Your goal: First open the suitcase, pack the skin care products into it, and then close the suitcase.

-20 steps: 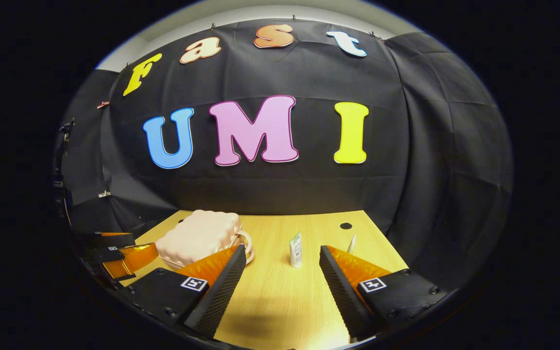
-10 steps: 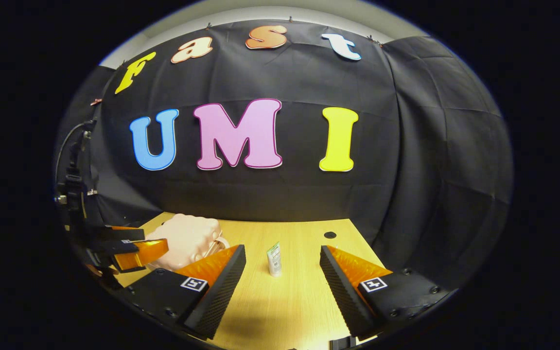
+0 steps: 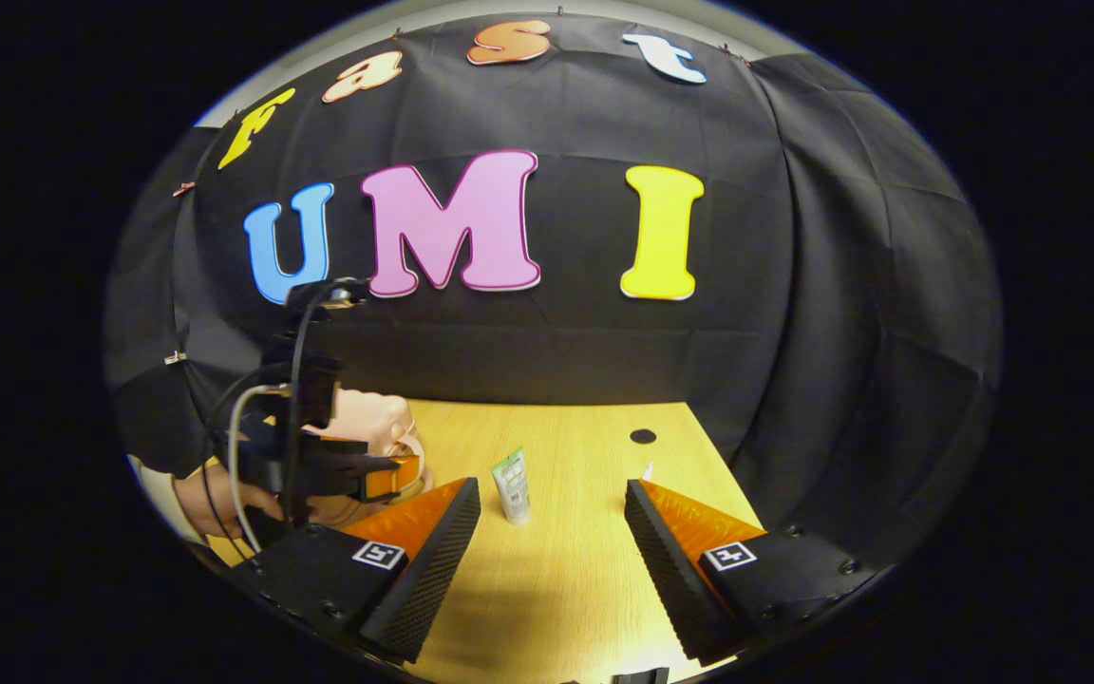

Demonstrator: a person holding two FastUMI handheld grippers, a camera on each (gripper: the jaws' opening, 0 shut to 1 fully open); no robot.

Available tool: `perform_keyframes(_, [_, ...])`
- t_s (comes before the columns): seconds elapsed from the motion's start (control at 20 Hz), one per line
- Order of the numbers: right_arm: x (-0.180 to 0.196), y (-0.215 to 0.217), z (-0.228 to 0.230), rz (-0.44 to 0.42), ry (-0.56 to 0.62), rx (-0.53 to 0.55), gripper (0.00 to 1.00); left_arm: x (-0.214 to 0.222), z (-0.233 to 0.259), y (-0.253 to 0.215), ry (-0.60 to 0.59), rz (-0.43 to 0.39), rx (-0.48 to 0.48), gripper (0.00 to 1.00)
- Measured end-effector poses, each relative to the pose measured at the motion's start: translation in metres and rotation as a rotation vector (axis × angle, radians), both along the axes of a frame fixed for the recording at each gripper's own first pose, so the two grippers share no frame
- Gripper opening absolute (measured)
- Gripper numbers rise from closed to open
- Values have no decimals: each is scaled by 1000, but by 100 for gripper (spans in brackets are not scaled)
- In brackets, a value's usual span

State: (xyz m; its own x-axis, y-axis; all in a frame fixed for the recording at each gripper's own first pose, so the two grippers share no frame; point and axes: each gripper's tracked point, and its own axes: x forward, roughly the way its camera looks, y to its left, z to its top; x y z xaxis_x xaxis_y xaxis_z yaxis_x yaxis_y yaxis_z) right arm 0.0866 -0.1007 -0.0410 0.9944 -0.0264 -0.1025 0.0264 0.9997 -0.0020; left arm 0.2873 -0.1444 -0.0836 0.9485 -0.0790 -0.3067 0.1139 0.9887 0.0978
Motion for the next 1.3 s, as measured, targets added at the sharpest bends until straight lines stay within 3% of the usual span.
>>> perform_keyframes(0.25, [1,10,-44,63,115,19,97,56,-36,-5,55,58,87,94])
perform_keyframes(0.3, [2,13,-46,73,120,27,97,63,-42,-7,69,69,95,84])
perform_keyframes(0.4, [5,12,-47,85,117,22,97,73,-61,-2,122,135,89,78])
perform_keyframes(0.45, [7,10,-46,82,115,17,97,75,-64,9,132,185,97,72])
perform_keyframes(0.5, [10,4,-47,73,115,12,97,76,-65,18,139,221,100,56])
perform_keyframes(0.6, [16,-13,-53,27,122,-11,97,75,-66,14,150,207,49,28])
perform_keyframes(0.75, [20,-28,-59,-7,139,-7,97,71,-52,5,151,108,43,23])
perform_keyframes(0.85, [23,-33,-54,-25,129,-3,97,62,-30,0,158,16,35,14])
perform_keyframes(1.0, [31,-34,-45,-36,115,-6,97,41,15,4,177,-34,-124,13])
perform_keyframes(1.1, [34,-29,-40,-28,109,-7,97,23,66,22,139,-40,-216,13])
perform_keyframes(1.3, [35,-12,-31,-4,97,-18,97,0,160,105,20,-4,-198,12])
